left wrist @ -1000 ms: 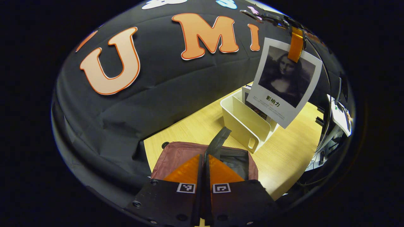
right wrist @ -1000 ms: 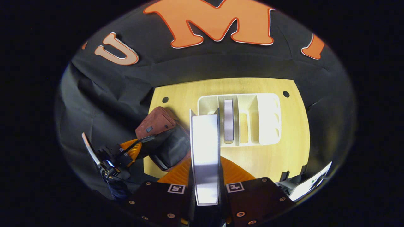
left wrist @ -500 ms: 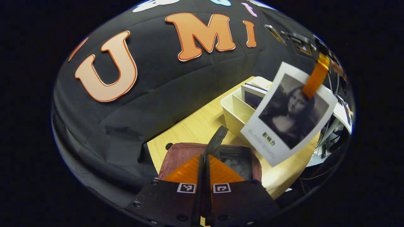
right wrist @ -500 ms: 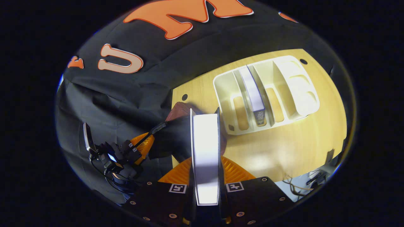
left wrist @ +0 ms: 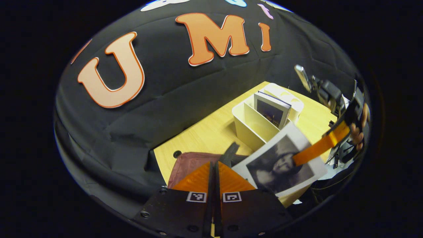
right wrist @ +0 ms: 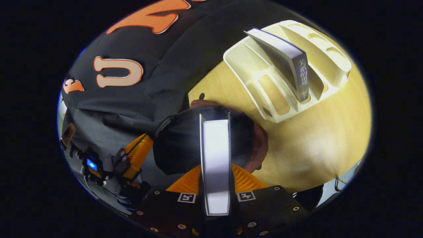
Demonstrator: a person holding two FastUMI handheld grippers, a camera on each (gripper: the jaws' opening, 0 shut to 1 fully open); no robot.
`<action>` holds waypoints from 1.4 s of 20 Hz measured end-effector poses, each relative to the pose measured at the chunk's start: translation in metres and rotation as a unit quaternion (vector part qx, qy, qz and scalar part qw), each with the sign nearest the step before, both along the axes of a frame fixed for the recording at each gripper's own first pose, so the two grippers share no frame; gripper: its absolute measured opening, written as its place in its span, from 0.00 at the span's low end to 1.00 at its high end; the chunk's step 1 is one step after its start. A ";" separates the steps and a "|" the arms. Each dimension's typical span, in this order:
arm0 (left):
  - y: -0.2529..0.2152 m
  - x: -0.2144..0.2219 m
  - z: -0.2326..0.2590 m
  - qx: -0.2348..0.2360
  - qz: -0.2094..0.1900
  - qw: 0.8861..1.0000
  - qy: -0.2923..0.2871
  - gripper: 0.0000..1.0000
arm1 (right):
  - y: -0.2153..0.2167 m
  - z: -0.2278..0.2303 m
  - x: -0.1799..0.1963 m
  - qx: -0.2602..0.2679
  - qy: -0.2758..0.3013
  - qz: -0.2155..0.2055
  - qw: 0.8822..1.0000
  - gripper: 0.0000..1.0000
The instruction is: Open the schoolbag, grab two books from the bookshelf and put them into the schoolbag.
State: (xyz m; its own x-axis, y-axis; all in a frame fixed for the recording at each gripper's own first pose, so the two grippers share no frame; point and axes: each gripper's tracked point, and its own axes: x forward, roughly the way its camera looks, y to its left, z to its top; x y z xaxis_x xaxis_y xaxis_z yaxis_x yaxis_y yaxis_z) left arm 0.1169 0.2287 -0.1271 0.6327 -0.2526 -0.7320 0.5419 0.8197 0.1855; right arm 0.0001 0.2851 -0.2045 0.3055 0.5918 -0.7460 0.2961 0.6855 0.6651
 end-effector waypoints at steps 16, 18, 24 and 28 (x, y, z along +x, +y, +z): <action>-0.047 -0.097 -0.091 -0.040 -0.051 0.985 0.161 0.20 | 0.021 -0.038 0.000 0.039 0.022 -0.018 0.999 0.29; -0.058 -0.101 -0.091 -0.055 -0.037 0.981 0.183 0.21 | 0.021 -0.039 -0.001 0.037 0.020 -0.013 0.999 0.28; -0.059 -0.105 -0.118 0.011 -0.019 0.982 0.188 0.46 | 0.020 -0.040 0.001 0.037 0.018 -0.005 0.999 0.28; -0.062 -0.099 -0.132 0.058 -0.019 0.983 0.172 0.46 | 0.020 -0.040 0.003 0.037 0.017 -0.004 0.999 0.28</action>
State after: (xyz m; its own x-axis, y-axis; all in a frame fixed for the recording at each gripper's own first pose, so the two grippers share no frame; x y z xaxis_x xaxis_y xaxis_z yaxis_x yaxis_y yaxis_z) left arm 0.0175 0.1668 -0.2588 0.3340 -0.1739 -0.9264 0.6183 0.7823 0.0760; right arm 0.0034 0.3051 -0.2447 0.2862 0.6431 -0.7103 0.3244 0.6325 0.7034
